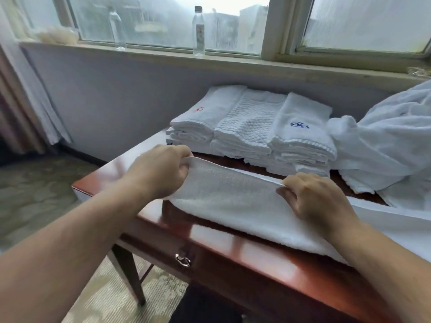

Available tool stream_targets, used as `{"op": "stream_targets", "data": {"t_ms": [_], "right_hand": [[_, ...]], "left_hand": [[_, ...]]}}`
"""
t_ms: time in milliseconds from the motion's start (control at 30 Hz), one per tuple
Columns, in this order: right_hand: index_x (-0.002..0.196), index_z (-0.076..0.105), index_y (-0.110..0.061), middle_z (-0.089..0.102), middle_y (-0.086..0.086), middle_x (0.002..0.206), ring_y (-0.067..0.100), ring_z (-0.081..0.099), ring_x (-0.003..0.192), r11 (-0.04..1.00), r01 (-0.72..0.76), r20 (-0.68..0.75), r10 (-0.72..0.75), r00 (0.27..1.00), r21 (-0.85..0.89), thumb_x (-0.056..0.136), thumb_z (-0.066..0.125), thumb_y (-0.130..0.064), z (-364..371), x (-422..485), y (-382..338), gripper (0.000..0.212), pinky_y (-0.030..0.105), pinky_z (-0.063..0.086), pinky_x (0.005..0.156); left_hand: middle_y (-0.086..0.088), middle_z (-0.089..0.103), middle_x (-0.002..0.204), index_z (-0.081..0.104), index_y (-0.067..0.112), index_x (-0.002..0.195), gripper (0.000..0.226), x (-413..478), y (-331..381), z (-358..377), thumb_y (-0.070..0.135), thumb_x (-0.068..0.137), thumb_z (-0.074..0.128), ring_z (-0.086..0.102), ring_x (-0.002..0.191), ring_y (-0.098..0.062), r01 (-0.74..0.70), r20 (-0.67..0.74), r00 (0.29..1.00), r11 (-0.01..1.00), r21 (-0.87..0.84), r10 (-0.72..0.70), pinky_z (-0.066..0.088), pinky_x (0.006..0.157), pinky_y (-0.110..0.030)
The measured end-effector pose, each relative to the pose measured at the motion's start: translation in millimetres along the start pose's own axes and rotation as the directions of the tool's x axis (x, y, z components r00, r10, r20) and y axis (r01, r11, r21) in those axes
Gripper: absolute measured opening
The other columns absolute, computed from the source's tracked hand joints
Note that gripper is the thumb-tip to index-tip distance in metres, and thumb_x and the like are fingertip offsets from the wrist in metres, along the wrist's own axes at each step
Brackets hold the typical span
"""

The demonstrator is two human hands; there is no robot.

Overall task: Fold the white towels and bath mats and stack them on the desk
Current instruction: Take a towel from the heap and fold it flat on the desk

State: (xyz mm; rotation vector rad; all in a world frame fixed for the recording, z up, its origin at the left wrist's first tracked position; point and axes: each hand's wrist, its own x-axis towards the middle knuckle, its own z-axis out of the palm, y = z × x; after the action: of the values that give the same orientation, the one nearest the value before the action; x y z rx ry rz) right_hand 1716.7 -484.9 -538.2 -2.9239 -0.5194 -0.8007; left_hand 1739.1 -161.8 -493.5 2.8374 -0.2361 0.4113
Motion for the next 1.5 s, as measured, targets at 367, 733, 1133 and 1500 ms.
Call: {"op": "stream_targets", "data": {"t_ms": [367,733,1133,1500], "right_hand": [[0.089,0.059,-0.036,0.057,-0.018,0.081,0.012,0.058,0.079,0.976,-0.190,0.197,0.167,0.966,0.105,0.091,0.048,-0.062,25,22,28,0.029,0.032,0.041,0.063],[0.087,0.054,-0.034,0.060,-0.013,0.081,0.016,0.059,0.077,0.968,-0.226,0.200,0.201,0.959,0.112,0.095,0.041,-0.059,29,17,30,0.030,0.033,0.039,0.059],[0.093,0.069,-0.016,0.061,0.001,0.084,0.028,0.056,0.086,0.984,-0.159,0.016,0.158,0.987,0.078,0.087,0.071,-0.027,12,13,13,0.012,0.038,0.045,0.074],[0.162,0.010,-0.031,-0.002,-0.011,0.169,0.004,-0.008,0.153,0.983,-0.122,0.536,0.030,0.844,0.136,0.096,0.018,-0.065,15,-14,-6,0.074,0.023,-0.005,0.120]], "left_hand": [[0.003,0.062,0.121,0.052,0.033,0.128,0.039,51,-8,53,0.033,0.090,0.058,0.056,0.111,-0.021,0.099,0.062,0.993,0.994,-0.053,-0.096,0.045,0.082,-0.036],[0.013,0.063,0.087,0.052,0.035,0.131,0.045,48,-35,50,0.036,0.089,0.070,0.055,0.072,0.002,0.158,0.005,0.986,0.911,-0.381,-0.168,0.035,0.058,-0.015],[0.008,0.056,0.121,0.062,0.032,0.127,0.031,27,-16,47,0.026,0.097,0.059,0.045,0.117,-0.015,-0.130,-0.086,0.990,0.967,-0.217,0.114,0.033,0.100,-0.024],[0.012,-0.010,0.168,0.002,0.046,0.158,0.065,-10,16,81,0.067,0.099,0.017,-0.013,0.154,-0.014,-0.120,0.376,0.922,0.992,0.040,0.096,-0.010,0.123,-0.047]]}}
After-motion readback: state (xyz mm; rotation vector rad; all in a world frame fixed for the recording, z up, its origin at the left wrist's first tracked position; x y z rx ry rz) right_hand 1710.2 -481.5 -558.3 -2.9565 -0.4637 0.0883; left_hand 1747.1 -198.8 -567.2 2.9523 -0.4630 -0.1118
